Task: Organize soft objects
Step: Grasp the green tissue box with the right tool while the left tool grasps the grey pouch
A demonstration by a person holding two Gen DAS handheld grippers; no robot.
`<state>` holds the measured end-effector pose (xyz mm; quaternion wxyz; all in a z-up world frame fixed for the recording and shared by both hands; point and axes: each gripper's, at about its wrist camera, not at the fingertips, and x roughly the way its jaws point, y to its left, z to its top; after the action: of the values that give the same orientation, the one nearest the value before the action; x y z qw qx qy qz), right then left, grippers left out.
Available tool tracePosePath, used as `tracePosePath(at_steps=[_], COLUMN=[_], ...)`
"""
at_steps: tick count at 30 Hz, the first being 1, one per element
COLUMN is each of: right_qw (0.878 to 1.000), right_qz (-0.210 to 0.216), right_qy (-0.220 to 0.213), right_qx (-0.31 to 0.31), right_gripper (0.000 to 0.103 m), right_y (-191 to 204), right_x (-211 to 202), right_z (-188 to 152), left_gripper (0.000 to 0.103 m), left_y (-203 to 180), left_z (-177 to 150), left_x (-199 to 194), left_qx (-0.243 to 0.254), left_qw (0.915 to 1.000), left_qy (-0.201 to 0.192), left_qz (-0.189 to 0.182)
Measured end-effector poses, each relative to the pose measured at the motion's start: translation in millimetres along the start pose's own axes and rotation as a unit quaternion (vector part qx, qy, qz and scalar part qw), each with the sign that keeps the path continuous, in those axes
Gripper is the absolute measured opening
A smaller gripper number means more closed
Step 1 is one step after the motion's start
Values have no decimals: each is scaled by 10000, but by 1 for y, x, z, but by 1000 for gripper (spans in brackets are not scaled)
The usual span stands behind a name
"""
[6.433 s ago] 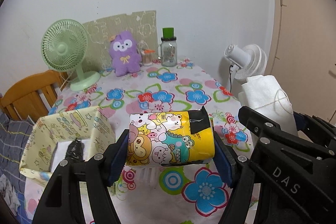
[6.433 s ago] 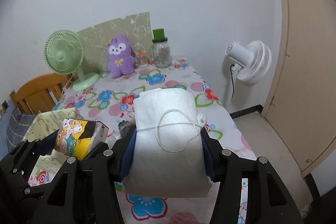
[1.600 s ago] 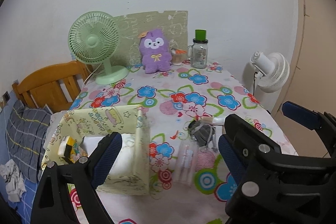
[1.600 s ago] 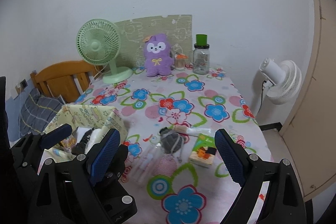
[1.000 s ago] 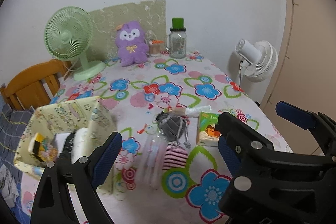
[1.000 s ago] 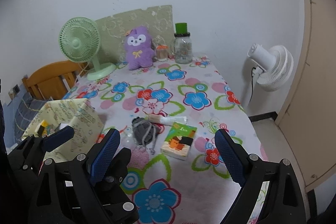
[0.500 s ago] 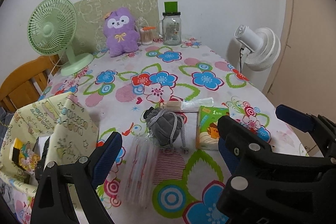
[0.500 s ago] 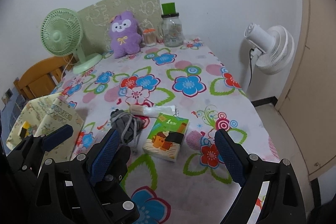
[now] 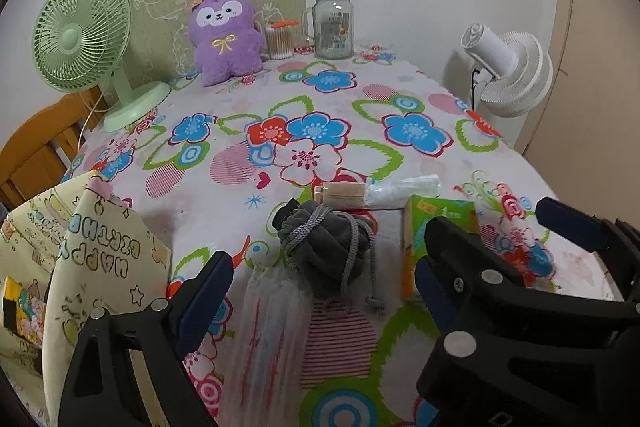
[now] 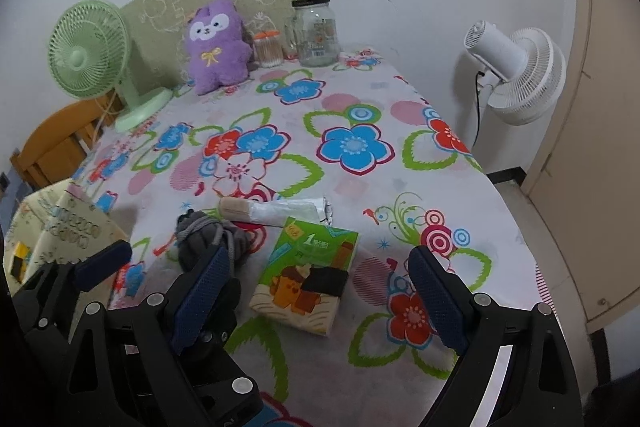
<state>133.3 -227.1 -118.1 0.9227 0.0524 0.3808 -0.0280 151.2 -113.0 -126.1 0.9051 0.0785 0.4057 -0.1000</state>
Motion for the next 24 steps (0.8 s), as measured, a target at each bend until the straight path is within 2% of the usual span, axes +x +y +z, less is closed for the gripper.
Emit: tracePosePath(at_steps=[8, 12, 15, 20, 24], right_qw=[9994, 9990, 9985, 9984, 9984], right_qz=[4, 17, 46, -75, -78], right_qy=[339, 450, 534, 562, 560], right_qx=[1, 8, 70, 64, 52], right_gripper=[84, 74, 70, 59, 56], right_y=[7, 9, 8, 6, 4], right_x=[26, 35, 40, 45, 46], right_z=[1, 0, -1, -2, -2], left_gripper=[93, 93, 93, 93, 93], left_y=[6, 6, 5, 3, 0], left_z=[-1, -2, -2, -3, -3], left_x=[20, 27, 32, 34, 35], left_qx=[39, 68, 103, 144, 192], left_qw=[9996, 9993, 9990, 9990, 9989], left_qy=[276, 370, 424, 413, 401], left_qz=[-43, -83, -103, -120, -122])
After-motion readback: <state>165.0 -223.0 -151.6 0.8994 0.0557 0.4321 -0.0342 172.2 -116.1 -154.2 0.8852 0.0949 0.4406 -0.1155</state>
